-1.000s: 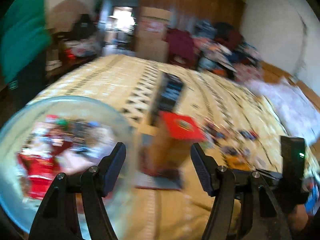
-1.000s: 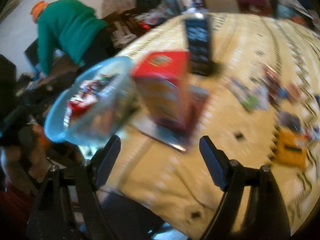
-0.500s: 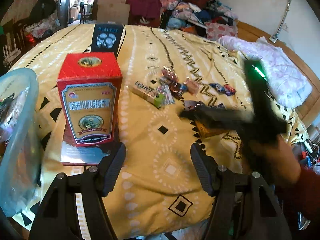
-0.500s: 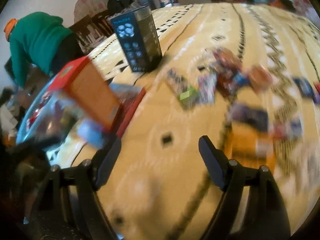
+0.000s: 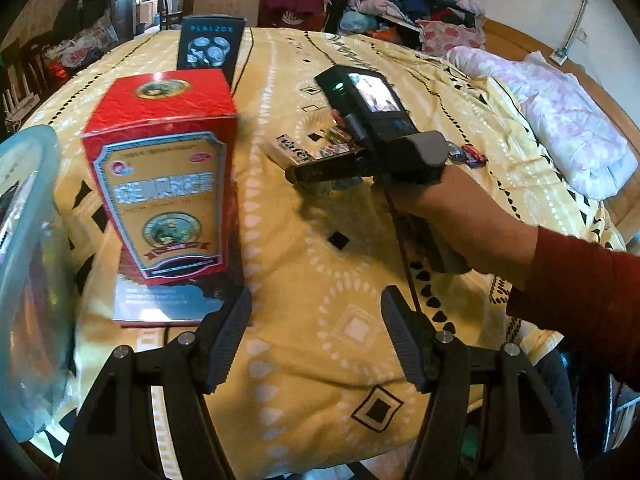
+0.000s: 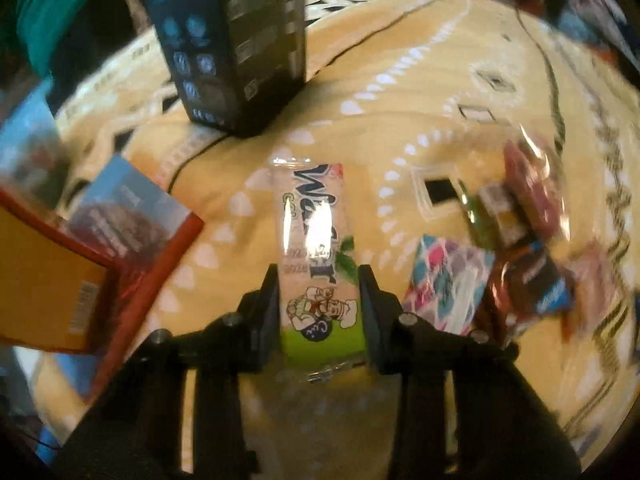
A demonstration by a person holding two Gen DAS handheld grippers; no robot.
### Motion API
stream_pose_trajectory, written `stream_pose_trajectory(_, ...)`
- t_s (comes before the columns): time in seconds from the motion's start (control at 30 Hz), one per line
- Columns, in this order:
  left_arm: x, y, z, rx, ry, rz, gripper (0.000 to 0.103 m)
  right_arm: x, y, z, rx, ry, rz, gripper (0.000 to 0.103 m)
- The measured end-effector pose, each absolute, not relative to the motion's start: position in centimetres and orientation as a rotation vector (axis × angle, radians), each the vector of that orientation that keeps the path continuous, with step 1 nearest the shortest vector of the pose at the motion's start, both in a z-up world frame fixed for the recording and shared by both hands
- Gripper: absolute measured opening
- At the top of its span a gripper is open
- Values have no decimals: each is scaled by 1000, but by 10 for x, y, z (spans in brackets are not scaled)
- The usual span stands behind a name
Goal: Organize snacks
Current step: 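Grasp the green Wafer bar with the right tool and lift it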
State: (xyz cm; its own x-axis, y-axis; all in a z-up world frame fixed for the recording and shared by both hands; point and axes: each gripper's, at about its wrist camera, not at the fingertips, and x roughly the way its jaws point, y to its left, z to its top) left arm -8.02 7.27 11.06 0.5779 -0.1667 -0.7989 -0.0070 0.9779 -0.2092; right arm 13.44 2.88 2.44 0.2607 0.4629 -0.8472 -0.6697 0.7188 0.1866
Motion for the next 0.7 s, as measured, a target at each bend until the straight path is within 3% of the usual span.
stream_pose_trajectory(0.33,-76,50,100,-194,975,-143,68,29,-123,84,97,924,692,37)
stream_pose_trajectory(0.47,-60,26,90,-184,1000,-198,68,-12,-205,67,92,981,471,37)
stream_pose_trajectory(0.7,-8,-21,71,-199,1030,-270,70,-22,-252,33,105,1060,350,39)
